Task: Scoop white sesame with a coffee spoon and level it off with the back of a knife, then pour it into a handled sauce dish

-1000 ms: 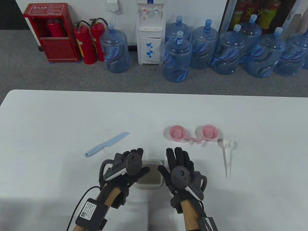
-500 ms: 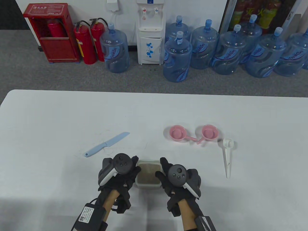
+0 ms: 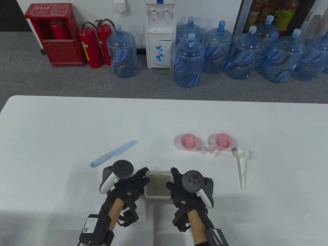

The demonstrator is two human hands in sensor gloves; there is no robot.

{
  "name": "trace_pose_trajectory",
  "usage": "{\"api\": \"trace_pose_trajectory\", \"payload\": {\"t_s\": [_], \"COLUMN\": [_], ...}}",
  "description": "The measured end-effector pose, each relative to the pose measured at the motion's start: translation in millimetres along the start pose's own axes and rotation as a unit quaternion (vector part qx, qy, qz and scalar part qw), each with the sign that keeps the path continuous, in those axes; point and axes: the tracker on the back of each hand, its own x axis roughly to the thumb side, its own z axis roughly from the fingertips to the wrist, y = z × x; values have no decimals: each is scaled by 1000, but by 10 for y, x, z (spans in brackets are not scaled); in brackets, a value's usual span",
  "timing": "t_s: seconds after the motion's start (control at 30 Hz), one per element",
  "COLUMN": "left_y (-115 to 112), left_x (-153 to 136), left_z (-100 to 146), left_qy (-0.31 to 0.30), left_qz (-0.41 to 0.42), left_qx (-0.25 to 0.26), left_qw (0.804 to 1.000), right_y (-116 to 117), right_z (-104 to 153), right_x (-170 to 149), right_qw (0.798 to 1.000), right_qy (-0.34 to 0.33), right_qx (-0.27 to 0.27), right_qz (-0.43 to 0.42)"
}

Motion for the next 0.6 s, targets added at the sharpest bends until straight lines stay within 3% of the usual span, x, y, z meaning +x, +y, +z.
{"api": "trace_pose_trajectory", "payload": {"t_s": [0.23, 0.37, 0.6], "left_y": [-3, -29, -35], "left_x": [32, 60, 92], "left_z": [49, 77, 83], "left_qy": [16, 14, 19], "left_qz": [-32, -46, -58], "left_qx": [37, 63, 66], "left_qw": [999, 997, 996], "right_y": [8, 13, 22], "right_z": [-9, -37, -79], "right_x": [9, -52, -154], "right_qw": [1000, 999, 990], "right_qy": [7, 15, 40], "right_qx": [6, 21, 51], "right_qz": [-6, -46, -129]}}
